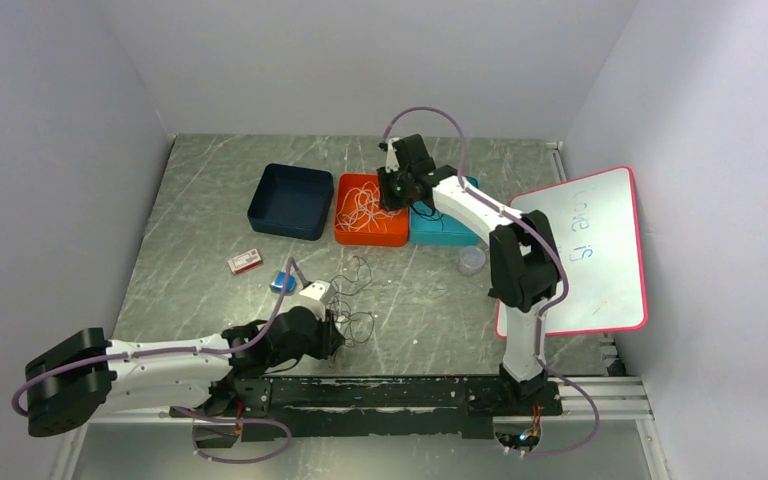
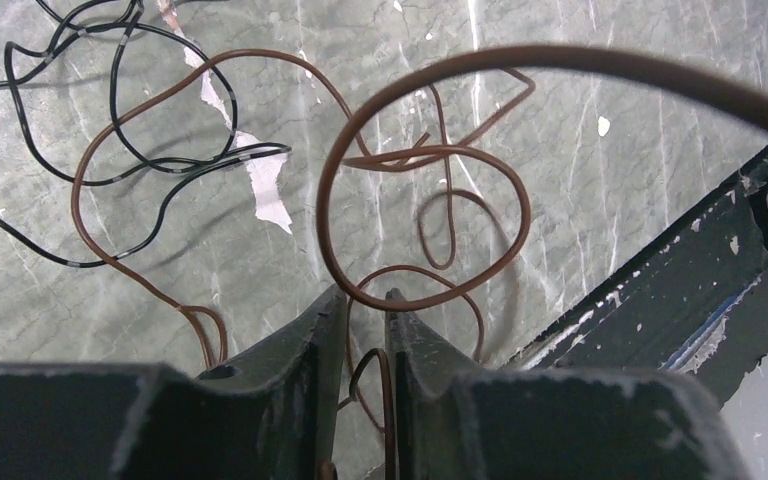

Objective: Untangle the cables

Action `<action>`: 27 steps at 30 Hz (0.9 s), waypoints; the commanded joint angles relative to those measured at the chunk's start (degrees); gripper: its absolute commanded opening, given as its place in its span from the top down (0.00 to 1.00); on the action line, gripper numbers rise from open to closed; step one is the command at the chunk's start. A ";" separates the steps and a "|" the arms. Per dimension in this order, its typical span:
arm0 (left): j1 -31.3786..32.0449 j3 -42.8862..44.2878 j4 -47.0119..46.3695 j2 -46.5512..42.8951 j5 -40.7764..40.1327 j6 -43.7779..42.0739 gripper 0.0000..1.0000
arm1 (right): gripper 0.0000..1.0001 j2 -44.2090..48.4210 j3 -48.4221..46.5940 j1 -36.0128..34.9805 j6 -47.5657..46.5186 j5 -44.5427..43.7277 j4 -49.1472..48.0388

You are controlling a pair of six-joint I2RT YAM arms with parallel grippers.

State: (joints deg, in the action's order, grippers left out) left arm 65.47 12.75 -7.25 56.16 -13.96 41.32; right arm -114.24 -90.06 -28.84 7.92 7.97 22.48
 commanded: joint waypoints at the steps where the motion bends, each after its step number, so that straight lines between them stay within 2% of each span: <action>1: 0.45 2.65 1.29 -0.54 -1.21 -0.92 0.70 | 0.68 4.11 -0.75 0.29 -0.10 -1.45 1.03; 11: 0.45 5.29 7.57 -6.02 -4.50 -0.88 0.53 | 0.46 15.93 3.58 0.34 0.65 -4.90 1.56; 18: 0.45 10.48 16.69 -12.51 -8.37 -2.50 0.46 | 0.43 29.06 13.41 0.31 1.80 -4.29 -0.67; 22: 0.45 13.55 22.50 -15.69 -12.11 -3.42 0.42 | 0.43 36.36 20.73 0.32 4.65 -0.10 -2.09; 27: 0.45 15.00 25.03 -18.86 -14.82 -3.87 0.42 | 0.43 42.61 28.19 0.32 7.61 4.89 -1.14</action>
State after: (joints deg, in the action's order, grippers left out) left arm 65.52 25.80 12.97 39.20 -24.80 38.92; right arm -75.11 -65.91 -28.82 12.34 8.21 21.45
